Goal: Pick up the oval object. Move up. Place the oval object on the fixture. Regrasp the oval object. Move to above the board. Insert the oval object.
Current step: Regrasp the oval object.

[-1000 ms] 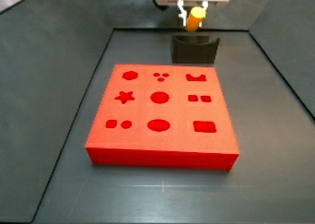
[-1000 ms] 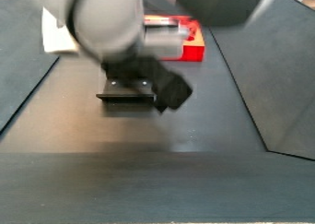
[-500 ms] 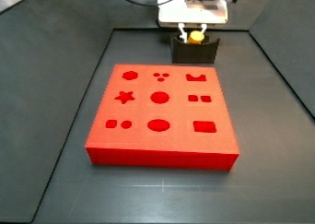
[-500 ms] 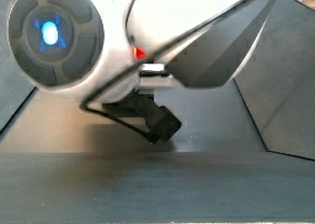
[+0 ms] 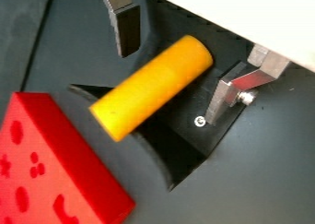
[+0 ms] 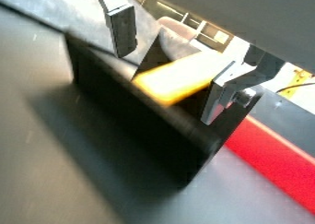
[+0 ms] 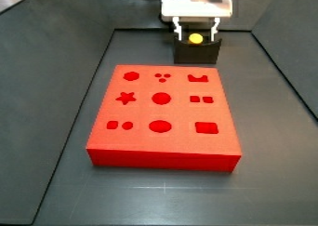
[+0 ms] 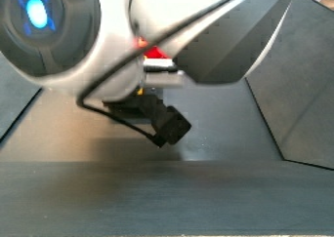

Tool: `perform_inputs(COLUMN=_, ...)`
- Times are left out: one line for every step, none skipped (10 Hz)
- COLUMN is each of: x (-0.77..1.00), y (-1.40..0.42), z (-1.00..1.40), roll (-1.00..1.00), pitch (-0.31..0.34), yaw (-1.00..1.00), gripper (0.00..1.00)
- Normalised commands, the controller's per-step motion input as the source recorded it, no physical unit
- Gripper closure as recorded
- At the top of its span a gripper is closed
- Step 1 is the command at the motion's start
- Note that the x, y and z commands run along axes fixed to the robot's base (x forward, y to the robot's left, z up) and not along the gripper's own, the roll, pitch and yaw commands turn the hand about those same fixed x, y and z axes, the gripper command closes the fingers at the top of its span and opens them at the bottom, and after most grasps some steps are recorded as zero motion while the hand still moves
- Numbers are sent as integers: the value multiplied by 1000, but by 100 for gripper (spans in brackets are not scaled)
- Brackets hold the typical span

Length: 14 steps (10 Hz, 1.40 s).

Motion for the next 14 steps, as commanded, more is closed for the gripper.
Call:
perform_inputs(x=-33, y=-5, z=1000, roll=46, pitch=-9, yaw=38, gripper=0)
perform_inputs(x=-39, y=-2, z=1000, roll=46, pitch=16, yaw=42, gripper=0)
perform_inputs(x=-38, y=1, z=959, roll=45, pitch=32, yaw=42, gripper=0)
perform_inputs(x=-34, y=3, z=728, roll=41, pitch=66, yaw=32, gripper=0)
perform_inputs(x=-28, y=6, z=494, roll=42, pitch=88, yaw=19, gripper=0)
perform_inputs(x=-27, y=5, z=318, roll=44, pitch=97, yaw=5, gripper=0)
perform_inputs(x=-29, y=4, z=197, roll=41, pitch=96, yaw=-9, gripper=0)
perform_inputs(x=-82, y=-1000, z=980, roll=1000, pitch=81, yaw=25, gripper=0)
perform_inputs(x=-86, y=-1000, z=997, roll=1000, pitch=79, yaw=25, gripper=0)
perform_inputs(x=-115, y=-996, z=1000, roll=1000, pitch=68, yaw=23, gripper=0)
perform_inputs(x=-142, y=-1000, z=976, roll=1000, pitch=58, yaw=22, gripper=0)
perform_inputs(x=-128, y=-923, z=853, roll=1000, pitch=53, yaw=20, gripper=0)
perform_inputs(x=-84, y=-705, z=572, roll=1000, pitch=51, yaw=20, gripper=0)
perform_inputs(x=-56, y=-524, z=348, roll=1000, pitch=50, yaw=19, gripper=0)
